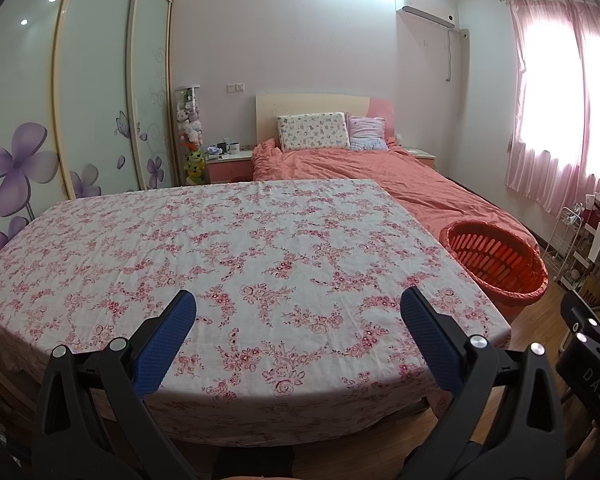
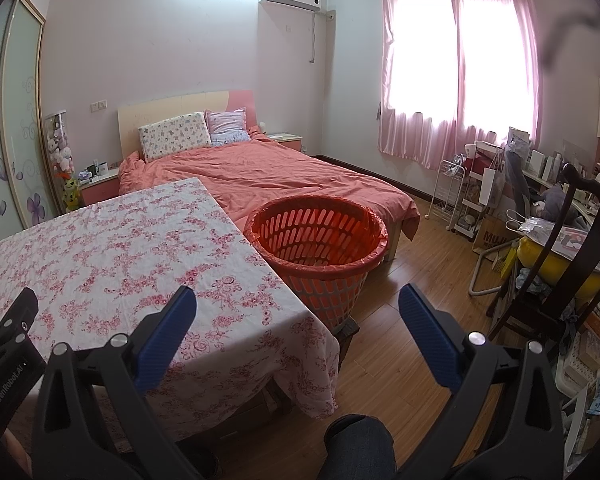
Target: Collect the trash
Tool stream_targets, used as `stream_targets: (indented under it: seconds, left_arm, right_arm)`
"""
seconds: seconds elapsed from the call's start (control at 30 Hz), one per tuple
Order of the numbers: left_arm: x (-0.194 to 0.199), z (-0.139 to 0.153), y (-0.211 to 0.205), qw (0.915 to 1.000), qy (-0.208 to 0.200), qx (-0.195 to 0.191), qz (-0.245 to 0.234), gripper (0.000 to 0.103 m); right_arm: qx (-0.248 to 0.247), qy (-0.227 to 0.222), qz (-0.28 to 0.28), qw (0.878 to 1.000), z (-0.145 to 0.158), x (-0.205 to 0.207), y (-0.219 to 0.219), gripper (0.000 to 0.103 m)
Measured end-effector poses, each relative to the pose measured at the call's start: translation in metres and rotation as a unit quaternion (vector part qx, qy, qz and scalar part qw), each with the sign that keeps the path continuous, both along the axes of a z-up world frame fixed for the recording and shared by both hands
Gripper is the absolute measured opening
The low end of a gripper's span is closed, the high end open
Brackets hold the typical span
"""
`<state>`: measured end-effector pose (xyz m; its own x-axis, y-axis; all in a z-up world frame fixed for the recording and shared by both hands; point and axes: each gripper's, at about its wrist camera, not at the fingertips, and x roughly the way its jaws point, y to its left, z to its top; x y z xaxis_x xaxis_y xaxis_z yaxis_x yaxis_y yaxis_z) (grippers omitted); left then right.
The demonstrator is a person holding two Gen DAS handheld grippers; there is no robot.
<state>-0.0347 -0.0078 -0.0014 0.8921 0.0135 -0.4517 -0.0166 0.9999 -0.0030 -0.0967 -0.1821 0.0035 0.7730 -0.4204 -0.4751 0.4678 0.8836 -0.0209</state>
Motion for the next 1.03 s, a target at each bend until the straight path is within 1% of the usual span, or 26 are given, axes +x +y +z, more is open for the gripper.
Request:
stream_targets:
  seconds: [1.03]
  left_arm:
    - [-0.0009,-0.001,0.002,1.0,0.003,0.0,0.0,0.101]
  right_arm:
    - [0.0,0.001,0.0,1.0,0.0003,0.0009,0.0006,0.099]
